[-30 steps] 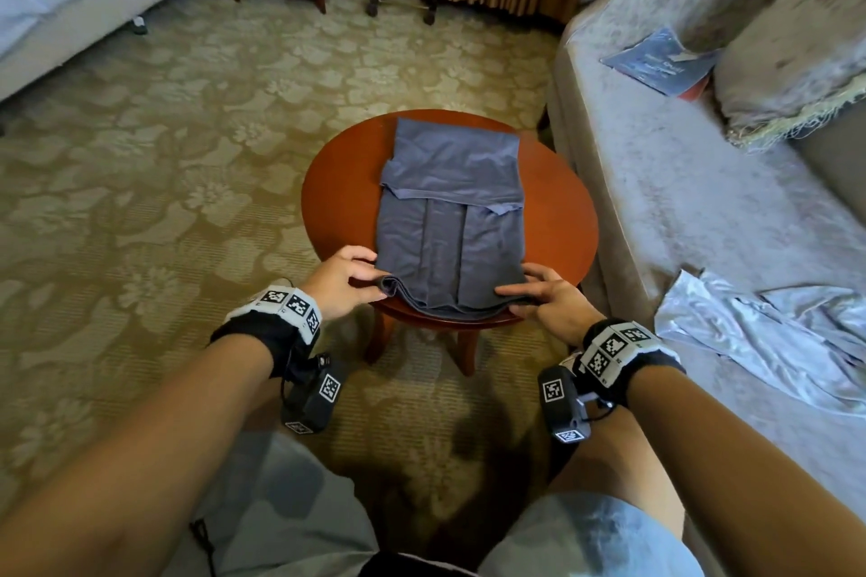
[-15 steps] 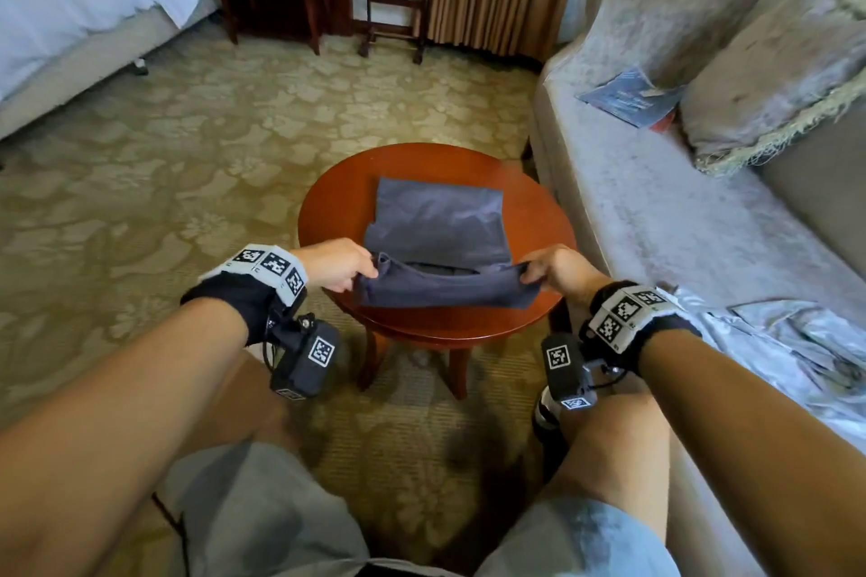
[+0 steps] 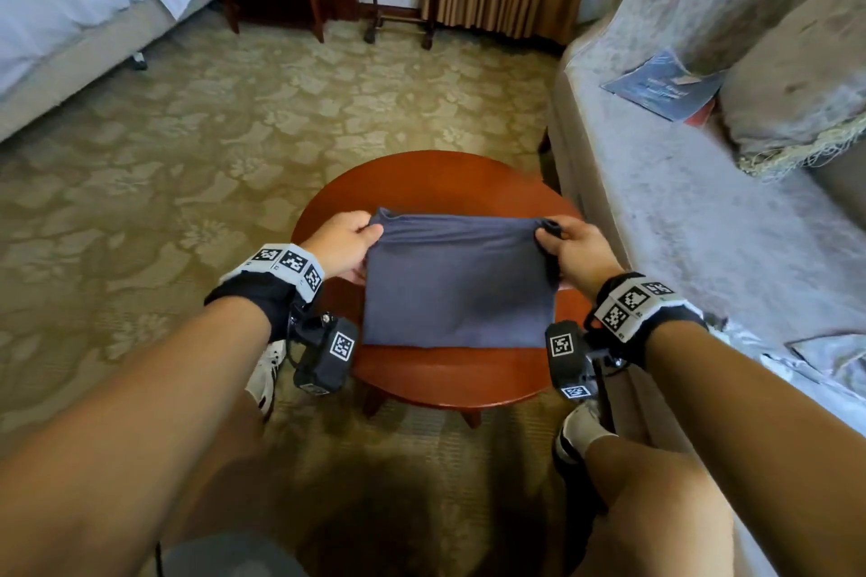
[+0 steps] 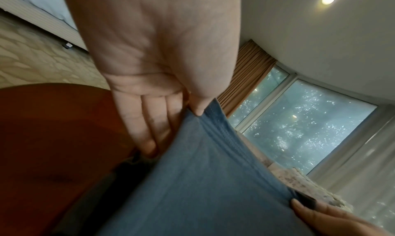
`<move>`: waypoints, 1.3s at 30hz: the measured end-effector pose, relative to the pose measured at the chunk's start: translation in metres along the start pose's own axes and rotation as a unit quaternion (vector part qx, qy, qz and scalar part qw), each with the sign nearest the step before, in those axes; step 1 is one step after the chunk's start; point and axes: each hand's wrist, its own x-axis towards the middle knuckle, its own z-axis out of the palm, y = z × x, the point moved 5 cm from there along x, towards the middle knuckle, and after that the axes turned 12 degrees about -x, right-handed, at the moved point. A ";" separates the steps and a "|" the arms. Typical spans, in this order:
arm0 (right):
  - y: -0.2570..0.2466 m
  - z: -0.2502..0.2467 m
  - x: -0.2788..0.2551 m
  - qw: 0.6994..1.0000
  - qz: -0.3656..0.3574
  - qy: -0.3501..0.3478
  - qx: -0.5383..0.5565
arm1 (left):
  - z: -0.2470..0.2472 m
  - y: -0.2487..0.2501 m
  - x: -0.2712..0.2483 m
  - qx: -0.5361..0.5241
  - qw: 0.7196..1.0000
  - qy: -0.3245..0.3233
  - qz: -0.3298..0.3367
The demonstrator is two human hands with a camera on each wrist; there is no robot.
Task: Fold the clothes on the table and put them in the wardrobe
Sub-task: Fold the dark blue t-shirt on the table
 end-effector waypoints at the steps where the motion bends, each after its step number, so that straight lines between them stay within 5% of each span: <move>1: 0.000 0.005 0.012 0.999 -0.007 0.003 -0.032 | -0.002 -0.001 0.014 0.009 1.000 0.008 0.005; 12: 0.013 0.043 0.084 0.978 0.019 0.042 -0.202 | -0.013 -0.024 0.097 0.065 0.991 0.118 -0.022; 16: -0.005 0.041 0.077 0.975 -0.038 0.101 -0.194 | -0.014 -0.005 0.095 0.128 0.973 0.175 0.082; 20: -0.032 0.072 0.055 0.958 -0.190 -0.002 -0.214 | 0.026 0.014 0.080 0.213 0.963 0.030 0.164; 24: -0.019 0.105 0.040 0.907 -0.179 -0.146 -0.353 | 0.069 -0.012 0.074 0.400 0.909 -0.113 0.046; 26: -0.004 0.103 0.042 0.895 -0.125 -0.157 -0.399 | 0.070 -0.025 0.078 0.422 0.898 -0.123 0.011; 31: 0.016 0.071 0.064 0.923 -0.021 -0.137 -0.359 | 0.048 -0.019 0.094 0.366 0.924 -0.115 0.006; 39: -0.001 0.066 0.097 0.966 -0.014 -0.104 -0.236 | 0.019 -0.001 0.120 0.395 0.918 -0.025 0.028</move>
